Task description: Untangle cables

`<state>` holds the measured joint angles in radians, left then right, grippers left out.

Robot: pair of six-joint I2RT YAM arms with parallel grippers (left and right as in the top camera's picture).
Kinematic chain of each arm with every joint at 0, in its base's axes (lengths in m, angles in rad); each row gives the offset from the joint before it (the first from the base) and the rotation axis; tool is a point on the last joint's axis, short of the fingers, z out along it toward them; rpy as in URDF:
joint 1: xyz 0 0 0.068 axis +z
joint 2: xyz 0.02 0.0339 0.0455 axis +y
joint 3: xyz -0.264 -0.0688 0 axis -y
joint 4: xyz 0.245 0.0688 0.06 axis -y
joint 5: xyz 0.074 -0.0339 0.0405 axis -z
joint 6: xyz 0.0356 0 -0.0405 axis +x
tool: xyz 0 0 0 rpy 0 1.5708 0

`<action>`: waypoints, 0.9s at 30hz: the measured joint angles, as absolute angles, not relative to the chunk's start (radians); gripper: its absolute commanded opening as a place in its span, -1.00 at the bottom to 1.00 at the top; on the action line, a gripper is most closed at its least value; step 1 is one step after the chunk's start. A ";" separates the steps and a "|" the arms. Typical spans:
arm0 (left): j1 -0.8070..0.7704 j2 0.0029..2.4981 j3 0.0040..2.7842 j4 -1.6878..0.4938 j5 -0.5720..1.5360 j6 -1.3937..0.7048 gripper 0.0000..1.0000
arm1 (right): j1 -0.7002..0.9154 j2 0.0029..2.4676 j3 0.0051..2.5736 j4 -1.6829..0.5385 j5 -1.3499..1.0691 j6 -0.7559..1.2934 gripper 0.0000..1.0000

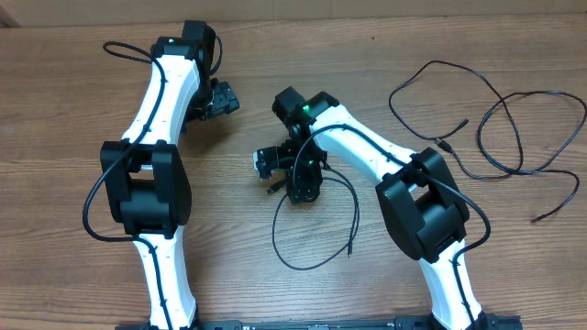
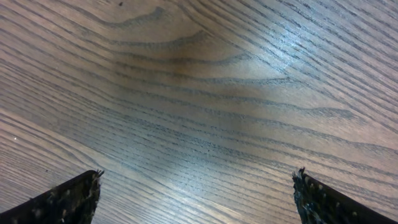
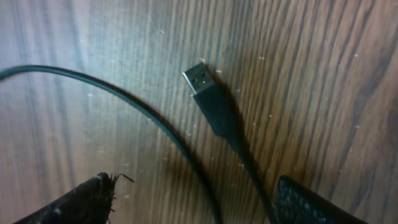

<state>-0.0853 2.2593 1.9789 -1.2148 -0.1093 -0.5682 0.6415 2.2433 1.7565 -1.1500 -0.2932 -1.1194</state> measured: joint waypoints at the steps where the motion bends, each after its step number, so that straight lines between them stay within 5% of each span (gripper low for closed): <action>1: -0.085 2.259 1.979 -1.215 -0.109 -0.569 0.99 | 0.645 2.243 1.745 -1.134 -0.279 -1.119 0.67; 5: -0.085 2.259 1.979 -1.215 -0.109 -0.568 0.99 | 0.655 2.238 1.695 -1.056 -0.244 -1.120 0.70; 7: -0.085 2.259 1.979 -1.215 -0.110 -0.568 0.99 | 0.656 2.233 1.678 -1.005 -0.234 -1.124 0.55; 11: -0.085 2.259 1.979 -1.215 -0.109 -0.568 0.99 | 0.656 2.226 1.660 -0.960 -0.220 -1.129 0.09; 15: -0.085 2.259 1.979 -1.215 -0.110 -0.568 0.99 | 0.648 2.226 1.656 -0.941 -0.199 -1.119 -0.62; 21: -0.085 2.259 1.979 -1.215 -0.109 -0.568 0.99 | 0.616 2.222 1.648 -0.827 -0.145 -1.053 -0.92; 27: -0.085 2.259 1.979 -1.215 -0.109 -0.568 0.99 | 0.550 2.223 1.636 -0.705 -0.091 -0.961 -0.93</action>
<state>-0.0853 2.2593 1.9789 -1.2152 -0.1093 -0.5682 0.5503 2.2227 1.6356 -0.7048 -0.0906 -0.9607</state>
